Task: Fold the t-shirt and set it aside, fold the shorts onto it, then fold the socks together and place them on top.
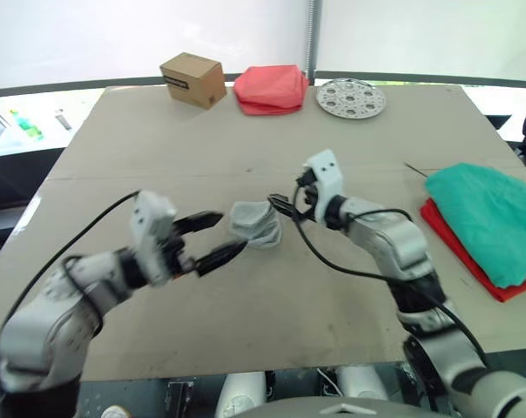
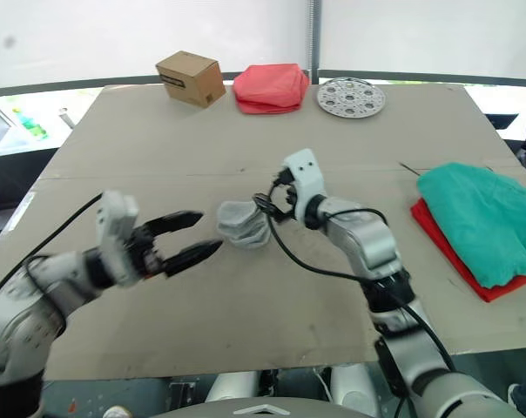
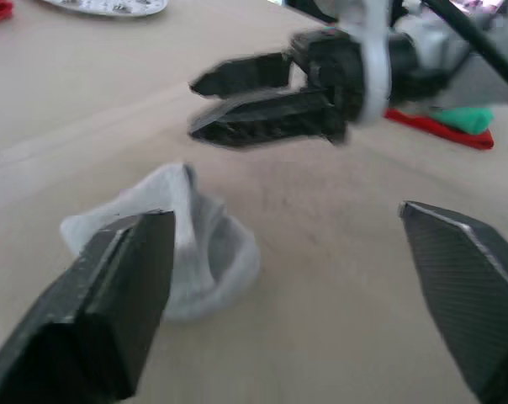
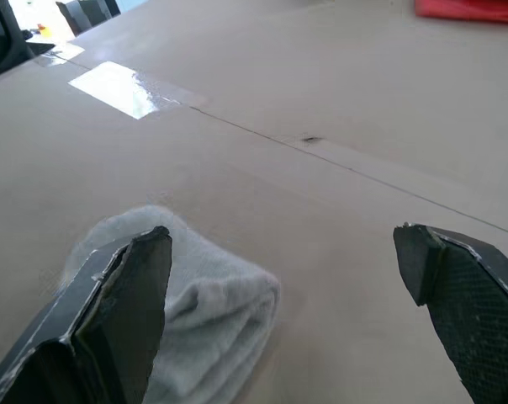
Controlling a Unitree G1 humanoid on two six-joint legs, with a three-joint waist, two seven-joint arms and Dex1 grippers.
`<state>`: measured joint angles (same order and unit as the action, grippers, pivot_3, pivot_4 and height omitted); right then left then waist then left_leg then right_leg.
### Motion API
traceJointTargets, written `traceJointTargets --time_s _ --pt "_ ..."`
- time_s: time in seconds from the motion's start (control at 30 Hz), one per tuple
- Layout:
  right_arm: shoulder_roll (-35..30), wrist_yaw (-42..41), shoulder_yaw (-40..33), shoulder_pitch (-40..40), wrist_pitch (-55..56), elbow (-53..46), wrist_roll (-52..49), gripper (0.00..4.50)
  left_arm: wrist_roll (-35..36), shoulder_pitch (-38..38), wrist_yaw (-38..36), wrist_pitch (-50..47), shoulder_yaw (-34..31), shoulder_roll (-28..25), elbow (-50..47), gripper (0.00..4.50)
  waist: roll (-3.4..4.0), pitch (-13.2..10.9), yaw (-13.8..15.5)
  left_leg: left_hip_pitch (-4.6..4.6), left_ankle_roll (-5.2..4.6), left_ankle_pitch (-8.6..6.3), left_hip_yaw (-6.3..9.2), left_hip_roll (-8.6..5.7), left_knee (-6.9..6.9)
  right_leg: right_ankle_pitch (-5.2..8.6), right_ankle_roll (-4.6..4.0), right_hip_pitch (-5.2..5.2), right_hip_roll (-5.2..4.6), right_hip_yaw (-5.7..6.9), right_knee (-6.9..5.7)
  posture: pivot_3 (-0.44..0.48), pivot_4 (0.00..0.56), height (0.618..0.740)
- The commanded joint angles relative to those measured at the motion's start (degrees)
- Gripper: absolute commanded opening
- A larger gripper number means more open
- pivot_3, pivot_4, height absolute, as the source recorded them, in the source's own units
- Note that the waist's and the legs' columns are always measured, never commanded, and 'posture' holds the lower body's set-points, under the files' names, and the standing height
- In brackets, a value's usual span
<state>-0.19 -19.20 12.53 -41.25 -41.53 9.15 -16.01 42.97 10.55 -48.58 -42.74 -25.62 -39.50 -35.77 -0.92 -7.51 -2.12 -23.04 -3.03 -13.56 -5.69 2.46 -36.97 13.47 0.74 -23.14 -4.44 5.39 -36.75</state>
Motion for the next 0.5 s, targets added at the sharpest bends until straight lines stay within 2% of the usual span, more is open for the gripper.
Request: traceJointTargets --time_s 0.03,0.1,0.2,0.33,0.37,0.4,0.43,0.5 --pt "2.5 -1.6 -0.2 -5.0 4.4 10.2 1.7 4.5 0.3 6.9 -0.2 3.6 -4.9 1.1 -4.9 4.46 0.13 -0.1 0.1 0.03 0.0 0.0 0.0 -0.01 0.0 0.03 -0.05 0.01 -0.02 0.01 -0.01 0.0 0.15 0.74" --pt "1.0 -7.7 4.2 -5.4 5.1 14.0 3.7 4.5 0.7 11.2 -0.1 4.8 -7.1 2.0 -6.5 4.46 0.11 -0.1 0.2 0.02 0.01 -0.01 0.02 -0.02 0.03 0.08 -0.14 0.01 -0.05 0.02 0.02 0.0 0.15 0.74" --pt "-1.6 -15.7 9.4 -4.2 5.0 14.2 5.1 4.5 1.1 14.7 -0.3 6.1 -9.2 2.4 -7.2 4.46 0.12 -0.1 0.4 0.02 0.05 -0.08 0.03 -0.07 0.09 0.09 -0.17 0.02 -0.12 0.03 0.08 0.0 0.15 0.74" --pt "-3.1 -18.4 14.2 -4.0 7.9 16.7 10.0 4.5 0.4 18.1 -2.0 8.1 -10.1 1.7 -6.8 4.46 0.19 -0.1 0.0 0.04 0.02 -0.28 0.02 -0.08 0.12 0.09 -0.18 0.0 -0.17 0.01 0.09 0.0 0.15 0.74" --pt "-3.0 -18.2 14.9 -4.1 8.5 17.4 11.1 3.97 0.2 18.4 -2.3 8.7 -10.2 1.4 -6.5 4.5 0.19 -0.1 -0.1 0.07 0.03 -0.29 0.02 -0.08 0.15 0.09 -0.17 0.0 -0.16 0.02 0.08 0.0 0.15 0.74" --pt "-2.9 -18.2 15.1 -4.1 8.9 17.8 11.8 3.73 0.1 18.6 -2.4 9.1 -10.1 1.2 -6.3 4.5 0.19 -0.1 -0.1 0.1 0.03 -0.3 0.02 -0.08 0.21 0.1 -0.18 0.0 -0.17 0.02 0.08 0.0 0.15 0.74" --pt "-2.8 -18.2 14.8 -3.7 9.1 17.2 11.9 3.29 0.1 18.5 -2.6 9.4 -9.8 0.9 -6.3 4.5 0.19 -0.1 0.0 0.12 0.03 -0.3 0.02 -0.08 0.24 0.1 -0.18 -0.01 -0.17 0.02 0.08 0.0 0.15 0.74" --pt "-3.5 -18.8 14.7 -2.2 9.2 14.5 12.0 2.29 0.5 17.7 -2.7 9.8 -9.0 0.2 -6.1 4.5 0.19 -0.1 0.1 0.13 0.05 -0.3 0.03 -0.08 0.28 0.1 -0.18 -0.01 -0.17 0.03 0.08 0.0 0.15 0.74"
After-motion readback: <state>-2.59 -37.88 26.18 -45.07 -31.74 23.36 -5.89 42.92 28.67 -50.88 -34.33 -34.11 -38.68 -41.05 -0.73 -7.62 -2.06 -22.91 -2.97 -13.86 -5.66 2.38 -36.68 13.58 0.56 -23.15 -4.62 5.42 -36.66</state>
